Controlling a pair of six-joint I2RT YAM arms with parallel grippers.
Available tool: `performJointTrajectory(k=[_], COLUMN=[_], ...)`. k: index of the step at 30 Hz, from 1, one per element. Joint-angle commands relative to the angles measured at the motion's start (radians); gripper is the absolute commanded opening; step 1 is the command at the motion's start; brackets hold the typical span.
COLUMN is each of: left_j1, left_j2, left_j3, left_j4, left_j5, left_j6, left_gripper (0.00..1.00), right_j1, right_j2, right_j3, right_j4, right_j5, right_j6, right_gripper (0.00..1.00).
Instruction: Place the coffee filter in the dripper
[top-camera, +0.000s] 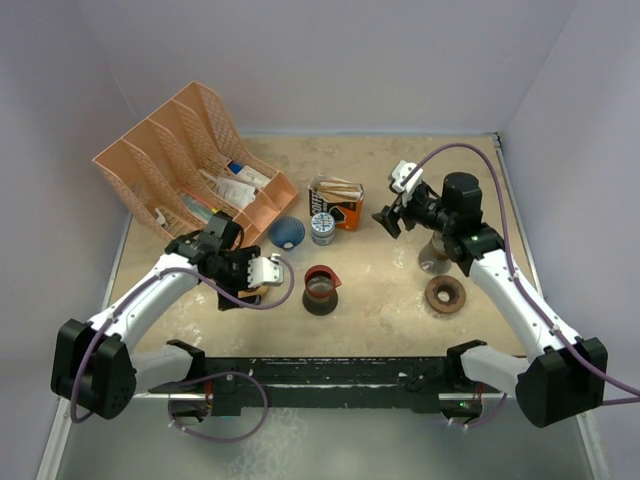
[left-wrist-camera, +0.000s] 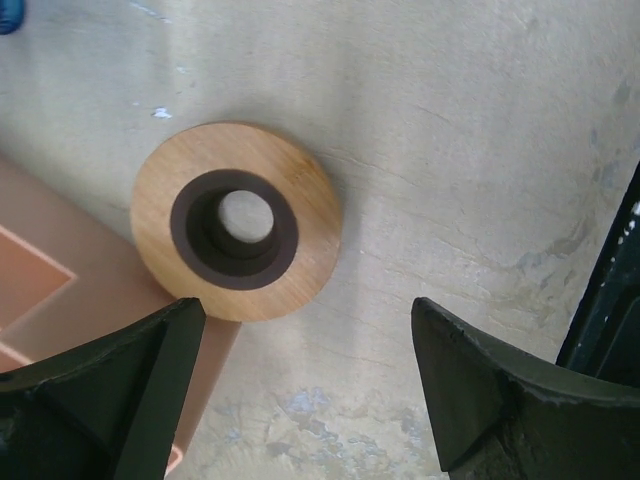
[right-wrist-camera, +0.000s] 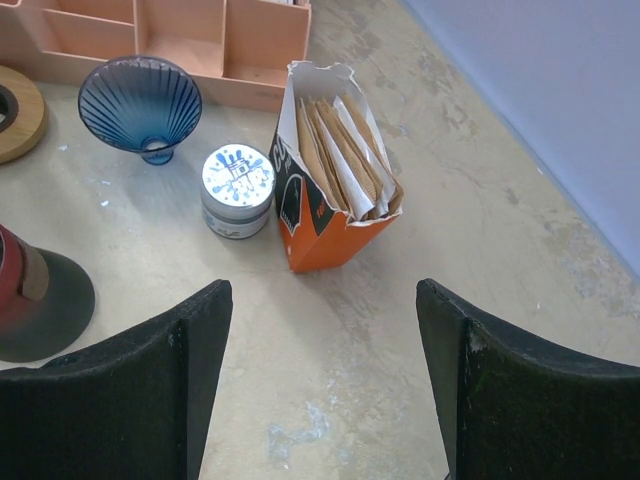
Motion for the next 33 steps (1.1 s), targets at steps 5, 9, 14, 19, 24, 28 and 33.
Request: performJointTrajectory(k=[5,9,14,19,24,28,33], left_j1=[-0.011,-0.025,-0.043,-0.057,-0.07,-0.078,-0.089], left_j2=[0.095,0.149,0.192,0.242,0.269,0.268,0.228], left_j3=[-0.024,-0.022,-0.026,-0.025,-0.047,-0.057,-0.043], left_j4=[0.028,0.056,0.091,0.112,0.132,0.132,0.08], left_j5=[0.05,0.026,-0.02,-0.045,-0.061,-0.078,-0.075], left_j6=[0.208,0.216,0.222,0.222,0.22,0.2,0.157], left_gripper=[0.82,0.8,0.75,0.67,0.58,0.45,0.34], right_j1=[-0.021,-0.022,-0.022,-0.022,-0.022,-0.024,-0.029], right_j2=[-0.003,0.002,0.009,0.013,0.02,0.025,0.018], right_j3=[0.0,0.0,0.0,0.0,0.0,0.0,-0.026], right_j4=[0.037,0.035,0.03,0.028,0.029,0.029,0.037], right_j5=[-0.023,-0.028,-0.035,-0.031,-0.02,-0.009,0.009], right_j6=[0.011,0.008,0.001,-0.001,-0.002,-0.002,-0.001], right_gripper=[0.77,0.77,0.77,0.77,0.77,0.77,0.77])
